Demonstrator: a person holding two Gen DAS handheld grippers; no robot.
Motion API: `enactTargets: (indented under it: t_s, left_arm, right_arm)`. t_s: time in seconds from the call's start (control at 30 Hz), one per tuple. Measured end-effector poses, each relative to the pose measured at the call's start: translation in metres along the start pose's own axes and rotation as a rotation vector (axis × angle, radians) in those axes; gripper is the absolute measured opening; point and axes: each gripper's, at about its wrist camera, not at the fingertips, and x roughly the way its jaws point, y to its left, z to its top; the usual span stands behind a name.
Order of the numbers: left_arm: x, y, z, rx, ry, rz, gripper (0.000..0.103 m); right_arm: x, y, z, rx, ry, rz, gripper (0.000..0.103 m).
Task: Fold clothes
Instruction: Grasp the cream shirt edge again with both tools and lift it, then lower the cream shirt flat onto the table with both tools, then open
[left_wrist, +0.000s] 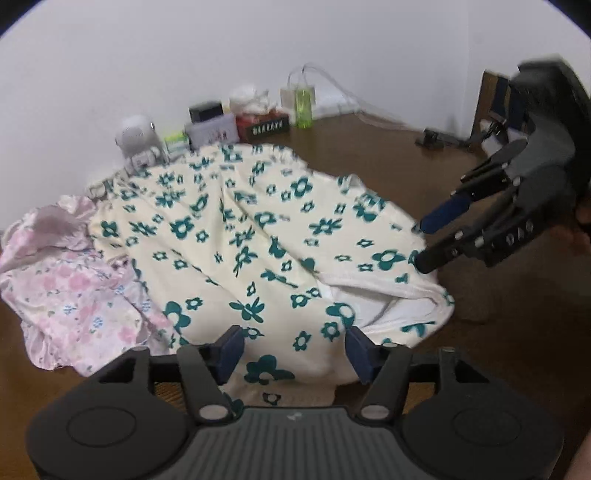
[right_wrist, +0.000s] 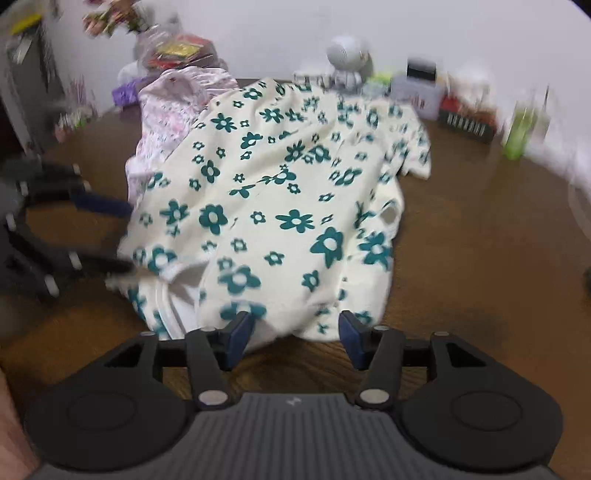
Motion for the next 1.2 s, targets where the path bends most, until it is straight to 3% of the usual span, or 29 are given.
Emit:
enactTargets:
  t_s: [0.07,0.1,0.13,0.17,0.2,0.3,0.43,0.67,0.83,1.0,1.2]
  left_arm:
    - [0.012,0.000,0.001,0.008,0.017,-0.004,0.054]
    - [0.017,0.000,0.002,0.013,0.022,-0.001,0.023]
    - [0.021,0.000,0.002,0.017,0.032,-0.006,0.003]
    - [0.022,0.000,0.002,0.012,0.035,-0.006,0.001]
    - [0.020,0.002,0.002,0.008,0.023,0.005,0.001]
    - [-0.001,0.011,0.006,-0.020,-0.058,0.046,0.001]
    - [-0.047,0.030,0.039,-0.028,-0.216,0.166,0.000]
    - [-0.175,0.039,0.147,0.055,-0.596,0.447,0.000]
    - [-0.272,0.033,0.183,0.066,-0.790,0.540,0.001]
    - [-0.336,0.015,0.178,0.078,-0.857,0.519,0.001]
    - [-0.364,-0.004,0.172,0.122,-0.792,0.426,0.001]
  right_arm:
    - [0.010,-0.007,0.006,0.061,0.013,0.027,0.054]
    - [0.014,-0.008,0.008,0.077,0.014,0.031,0.044]
    - [0.018,-0.009,0.010,0.093,0.015,0.036,0.035]
    - [0.015,-0.012,0.013,0.114,-0.001,0.045,0.009]
    - [0.009,-0.016,0.016,0.138,-0.026,0.057,0.003]
    - [-0.010,-0.028,0.027,0.210,-0.101,0.092,0.003]
    - [-0.035,-0.044,0.041,0.305,-0.201,0.138,0.003]
    - [-0.185,-0.010,0.140,0.191,-0.660,0.110,0.002]
    - [-0.287,0.043,0.162,0.054,-0.884,0.076,0.002]
    - [-0.353,0.094,0.143,-0.070,-0.988,0.018,0.002]
    - [-0.386,0.124,0.110,-0.127,-0.983,-0.054,0.002]
